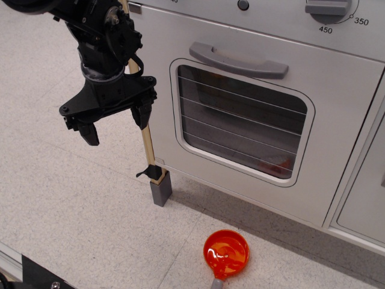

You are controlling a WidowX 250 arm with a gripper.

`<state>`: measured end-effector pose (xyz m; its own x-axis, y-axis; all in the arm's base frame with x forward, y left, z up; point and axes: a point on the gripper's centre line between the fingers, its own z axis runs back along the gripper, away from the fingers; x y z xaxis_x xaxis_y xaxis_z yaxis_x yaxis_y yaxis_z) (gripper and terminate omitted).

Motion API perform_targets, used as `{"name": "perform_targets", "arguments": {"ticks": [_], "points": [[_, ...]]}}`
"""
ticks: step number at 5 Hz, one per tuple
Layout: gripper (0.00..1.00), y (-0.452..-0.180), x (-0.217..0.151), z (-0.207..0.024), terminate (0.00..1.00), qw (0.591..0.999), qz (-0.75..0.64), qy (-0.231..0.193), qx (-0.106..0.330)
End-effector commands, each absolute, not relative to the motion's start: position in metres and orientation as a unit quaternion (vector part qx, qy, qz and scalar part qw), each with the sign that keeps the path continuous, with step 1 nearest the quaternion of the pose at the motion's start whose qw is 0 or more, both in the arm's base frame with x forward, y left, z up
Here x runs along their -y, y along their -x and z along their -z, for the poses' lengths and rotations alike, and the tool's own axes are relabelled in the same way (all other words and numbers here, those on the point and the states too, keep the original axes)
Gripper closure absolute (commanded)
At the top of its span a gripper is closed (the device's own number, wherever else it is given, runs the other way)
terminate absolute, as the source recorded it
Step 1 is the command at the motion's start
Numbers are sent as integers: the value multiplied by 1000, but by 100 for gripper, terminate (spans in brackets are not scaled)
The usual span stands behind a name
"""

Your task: Open oven

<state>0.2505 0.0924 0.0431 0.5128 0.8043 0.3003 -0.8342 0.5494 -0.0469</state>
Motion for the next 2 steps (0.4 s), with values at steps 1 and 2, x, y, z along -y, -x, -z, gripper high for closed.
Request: {"name": "perform_targets", "arguments": {"ticks": [1, 2], "points": [[0, -250, -92, -43, 0, 868, -472, -52, 145], [0, -276, -68, -52, 0, 842, -515, -12, 157]]}}
